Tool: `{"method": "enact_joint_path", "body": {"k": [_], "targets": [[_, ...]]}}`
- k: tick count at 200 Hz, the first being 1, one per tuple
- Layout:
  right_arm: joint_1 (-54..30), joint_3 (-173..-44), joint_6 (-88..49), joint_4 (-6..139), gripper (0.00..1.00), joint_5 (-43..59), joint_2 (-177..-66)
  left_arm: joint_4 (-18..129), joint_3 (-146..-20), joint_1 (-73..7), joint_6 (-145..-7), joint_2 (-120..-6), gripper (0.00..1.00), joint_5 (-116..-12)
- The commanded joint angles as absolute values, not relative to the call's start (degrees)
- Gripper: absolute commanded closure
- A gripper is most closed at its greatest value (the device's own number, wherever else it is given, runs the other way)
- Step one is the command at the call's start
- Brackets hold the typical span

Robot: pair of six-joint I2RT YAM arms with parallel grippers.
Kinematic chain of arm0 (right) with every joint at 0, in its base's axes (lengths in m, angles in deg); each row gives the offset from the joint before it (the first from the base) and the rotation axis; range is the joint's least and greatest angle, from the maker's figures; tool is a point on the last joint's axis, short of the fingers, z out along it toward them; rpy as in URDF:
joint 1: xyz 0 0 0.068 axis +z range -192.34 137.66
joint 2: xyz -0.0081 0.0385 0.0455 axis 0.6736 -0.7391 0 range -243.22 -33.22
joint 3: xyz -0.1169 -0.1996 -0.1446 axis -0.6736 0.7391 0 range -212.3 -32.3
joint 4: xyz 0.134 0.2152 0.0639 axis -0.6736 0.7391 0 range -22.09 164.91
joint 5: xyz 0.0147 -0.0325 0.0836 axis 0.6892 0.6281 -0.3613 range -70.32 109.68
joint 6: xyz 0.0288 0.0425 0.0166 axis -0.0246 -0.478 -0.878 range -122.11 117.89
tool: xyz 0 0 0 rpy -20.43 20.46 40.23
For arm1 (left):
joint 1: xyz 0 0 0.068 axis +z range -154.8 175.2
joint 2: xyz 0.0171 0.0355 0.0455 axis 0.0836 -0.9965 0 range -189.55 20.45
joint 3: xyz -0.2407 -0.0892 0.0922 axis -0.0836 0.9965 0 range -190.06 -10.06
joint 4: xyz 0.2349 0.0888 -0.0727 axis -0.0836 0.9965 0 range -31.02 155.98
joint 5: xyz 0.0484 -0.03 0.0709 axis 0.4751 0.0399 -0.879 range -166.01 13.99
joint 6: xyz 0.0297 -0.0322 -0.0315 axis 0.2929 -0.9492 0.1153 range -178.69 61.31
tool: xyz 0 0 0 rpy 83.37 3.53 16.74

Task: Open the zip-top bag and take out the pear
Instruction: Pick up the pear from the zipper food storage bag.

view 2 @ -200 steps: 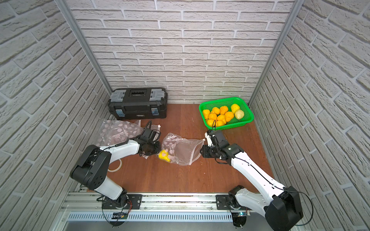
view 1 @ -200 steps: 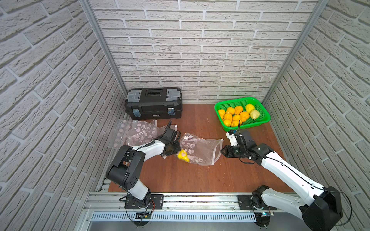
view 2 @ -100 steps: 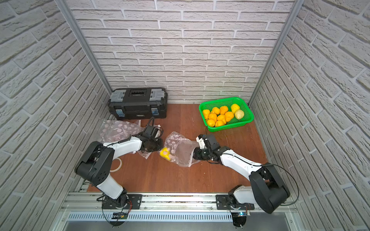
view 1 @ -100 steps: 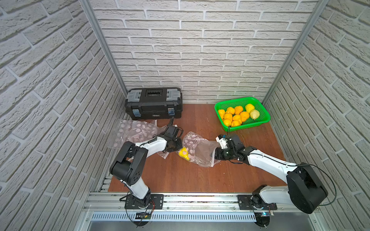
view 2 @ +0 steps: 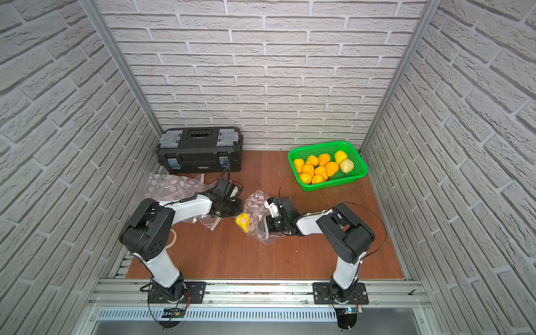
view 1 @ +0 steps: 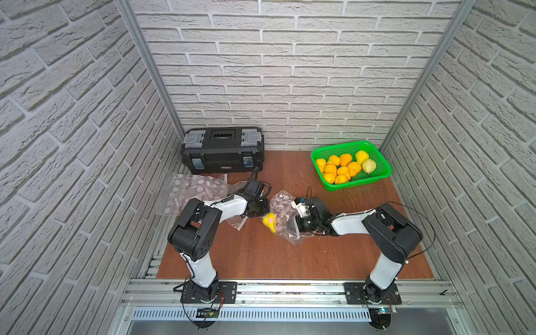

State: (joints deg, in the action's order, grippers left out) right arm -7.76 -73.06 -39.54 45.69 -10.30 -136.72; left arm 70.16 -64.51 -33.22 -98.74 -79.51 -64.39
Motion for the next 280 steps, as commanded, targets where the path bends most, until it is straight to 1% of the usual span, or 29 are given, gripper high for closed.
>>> {"method": "enact_joint_path", "body": {"k": [1, 18, 46, 58, 85, 115, 155, 159, 171, 191, 204, 222, 233, 247, 267, 280], "targets": [[-5.56, -75.34, -40.68, 37.51, 0.78, -8.49, -139.65, 68.54, -65.71, -34.04, -98.01, -80.63, 1.00, -63.16], [-4.34, -76.69, -42.03, 32.43, 0.81, -9.53, -142.22, 68.59, -65.77, -34.17, -98.05, -80.84, 1.00, -63.08], [-4.18, -74.27, -50.59, 10.63, 0.81, -13.39, -145.19, 68.68, -65.18, -34.29, -98.16, -80.24, 1.00, -63.92], [-4.18, -73.82, -53.38, 4.34, 0.81, -13.97, -145.63, 68.92, -65.08, -34.39, -98.21, -79.95, 1.00, -64.49], [-4.19, -72.21, -55.73, -3.70, 0.81, -13.62, -144.08, 68.53, -64.47, -34.24, -98.54, -79.29, 1.00, -65.18], [-4.11, -71.99, -56.10, -5.98, 0.81, -15.83, -140.88, 69.21, -64.65, -34.24, -98.28, -79.22, 1.00, -66.28], [-4.05, -71.03, -53.15, 0.53, 0.81, -15.90, -138.60, 70.21, -64.83, -34.24, -97.89, -77.33, 1.00, -67.66], [-4.01, -70.77, -52.82, 1.95, 0.81, -15.28, -138.40, 70.63, -64.92, -34.24, -97.72, -77.01, 0.99, -67.97], [-4.11, -70.43, -50.46, 9.54, 0.81, -12.36, -136.99, 71.74, -65.00, -34.25, -97.40, -75.56, 0.92, -69.14], [-3.99, -72.29, -44.59, 27.82, 0.81, -7.32, -133.92, 74.18, -64.65, -34.23, -97.23, -72.17, 0.65, -71.62], [-3.96, -73.36, -41.90, 35.32, 0.80, -5.40, -132.31, 75.64, -64.20, -34.20, -97.32, -69.32, 0.57, -72.94], [-3.93, -74.80, -39.71, 44.18, 0.79, -2.48, -130.75, 78.60, -63.33, -33.90, -98.43, -65.45, 0.48, -75.54], [-3.93, -76.09, -38.95, 50.75, 0.78, 0.19, -130.20, 80.57, -62.66, -33.37, -99.78, -63.48, 0.45, -76.99], [-3.91, -76.69, -39.74, 58.09, 0.73, 5.01, -129.32, 81.45, -61.53, -32.75, -101.57, -61.90, 0.43, -77.43], [-3.86, -76.18, -40.88, 59.99, 0.70, 7.29, -128.92, 80.57, -60.64, -32.59, -102.97, -61.30, 0.39, -76.16], [-3.93, -76.62, -41.05, 59.98, 0.68, 7.01, -129.28, 78.27, -60.17, -32.60, -103.69, -62.00, 0.36, -74.32]]}}
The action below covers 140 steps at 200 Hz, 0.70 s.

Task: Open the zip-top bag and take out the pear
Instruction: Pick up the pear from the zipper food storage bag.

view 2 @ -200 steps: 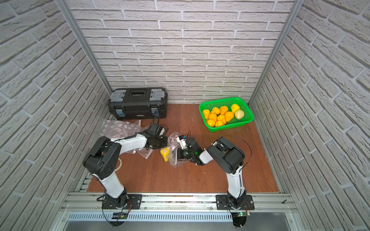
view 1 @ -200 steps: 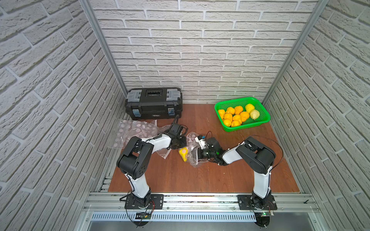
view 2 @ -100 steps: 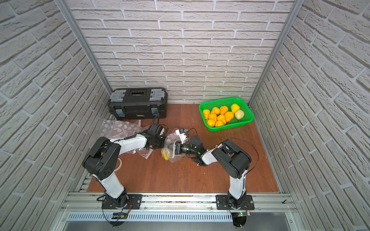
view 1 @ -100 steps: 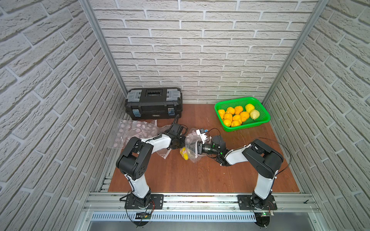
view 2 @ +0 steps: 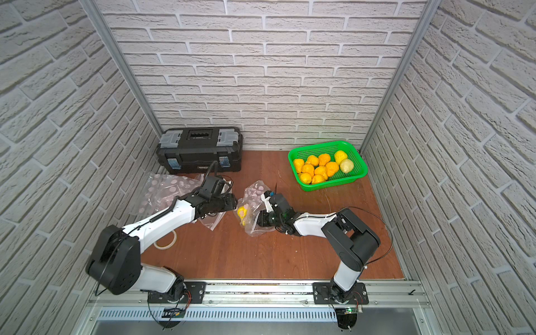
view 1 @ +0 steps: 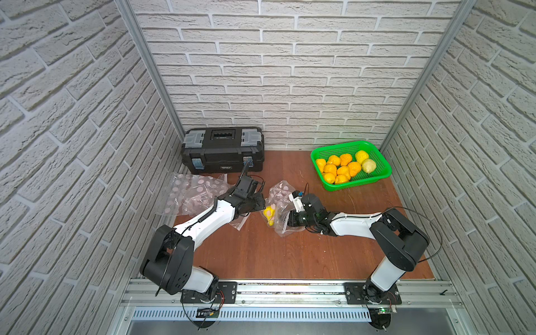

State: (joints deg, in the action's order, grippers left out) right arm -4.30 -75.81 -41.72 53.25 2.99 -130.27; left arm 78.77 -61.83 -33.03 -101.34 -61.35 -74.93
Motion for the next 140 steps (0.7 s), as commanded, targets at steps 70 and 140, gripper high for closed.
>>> {"method": "enact_joint_path", "body": {"k": [70, 140], "targets": [[-4.02, -75.76, -42.75, 50.16, 0.65, 6.33, -127.88, 64.76, -63.06, -32.46, -106.41, -76.73, 0.34, -69.43], [-5.58, -72.00, -44.20, 44.07, 0.73, 10.21, -123.19, 58.84, -63.00, -32.04, -105.81, -81.79, 1.00, -66.95]]}}
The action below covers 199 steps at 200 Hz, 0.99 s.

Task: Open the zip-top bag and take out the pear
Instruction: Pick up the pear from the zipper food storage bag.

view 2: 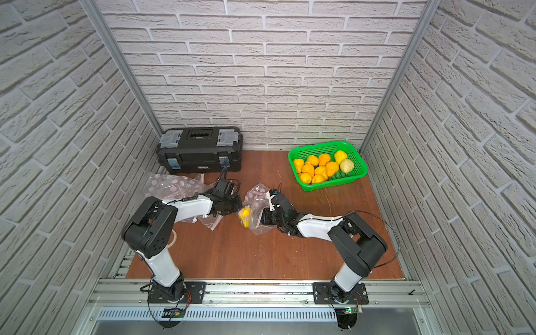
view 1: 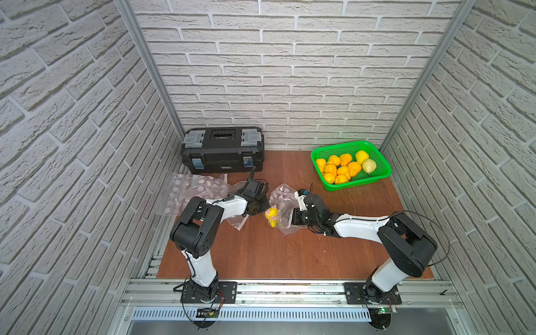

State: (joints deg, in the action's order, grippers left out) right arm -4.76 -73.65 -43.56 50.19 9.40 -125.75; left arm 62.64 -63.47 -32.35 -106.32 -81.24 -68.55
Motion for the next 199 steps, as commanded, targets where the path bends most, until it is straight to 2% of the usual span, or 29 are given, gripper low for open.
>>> {"method": "enact_joint_path", "body": {"k": [1, 42, 111, 124, 145, 176, 199], "targets": [[-5.59, -71.93, -44.20, 43.86, 0.73, 10.15, -123.16, 58.69, -62.90, -32.04, -105.76, -81.73, 1.00, -66.82], [-6.51, -69.75, -44.46, 38.50, 0.85, 8.84, -120.16, 54.67, -61.88, -32.07, -103.87, -78.27, 1.00, -65.68], [-7.63, -67.05, -48.23, 18.27, 0.88, -1.66, -123.50, 53.58, -61.10, -32.83, -99.66, -69.17, 1.00, -64.85], [-7.64, -66.69, -48.29, 20.90, 0.88, 0.14, -123.68, 54.21, -61.64, -32.78, -99.45, -67.24, 1.00, -64.57], [-7.70, -67.90, -47.25, 36.58, 0.89, 8.01, -123.25, 55.58, -63.11, -32.86, -99.41, -64.26, 1.00, -64.49], [-8.14, -67.23, -47.38, 33.67, 0.85, 5.92, -127.26, 58.71, -66.07, -32.88, -100.18, -63.43, 1.00, -62.80], [-8.14, -66.73, -48.82, 29.60, 0.81, 4.53, -130.87, 55.72, -65.83, -32.84, -103.27, -62.84, 1.00, -60.69]]}}
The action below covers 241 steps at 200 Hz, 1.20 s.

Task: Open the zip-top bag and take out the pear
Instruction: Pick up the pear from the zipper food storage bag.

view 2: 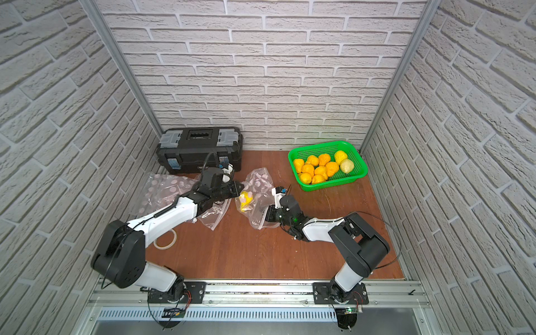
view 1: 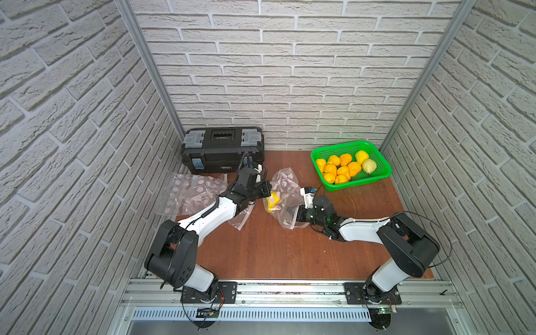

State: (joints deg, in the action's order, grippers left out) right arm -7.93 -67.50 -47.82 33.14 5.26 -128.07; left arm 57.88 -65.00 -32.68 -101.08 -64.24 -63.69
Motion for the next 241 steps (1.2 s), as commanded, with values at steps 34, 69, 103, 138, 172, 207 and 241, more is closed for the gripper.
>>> {"method": "enact_joint_path", "body": {"k": [34, 69, 103, 138, 172, 207, 241], "targets": [[-8.60, -67.44, -49.50, 35.61, 0.78, 6.43, -133.87, 55.20, -65.62, -32.40, -106.04, -61.18, 1.00, -61.23], [-9.91, -66.72, -50.71, 39.50, 0.79, 7.63, -136.18, 60.38, -64.41, -31.30, -106.63, -56.90, 1.00, -68.32], [-10.71, -66.73, -51.68, 40.99, 0.80, 7.68, -138.55, 69.02, -63.37, -29.63, -107.20, -52.17, 1.00, -77.42], [-10.96, -67.33, -51.68, 39.87, 0.79, 6.20, -139.99, 70.61, -59.74, -27.16, -108.58, -50.69, 1.00, -78.22], [-10.90, -67.16, -51.19, 37.72, 0.77, 5.04, -139.71, 68.19, -58.49, -26.84, -107.92, -56.92, 1.00, -74.92], [-10.70, -66.48, -49.79, 37.30, 0.72, 4.27, -136.42, 63.54, -56.59, -27.11, -108.28, -63.98, 1.00, -73.52], [-10.03, -66.58, -43.45, 38.87, 0.59, 4.77, -129.61, 61.80, -57.06, -27.12, -107.08, -68.63, 1.00, -72.05]]}}
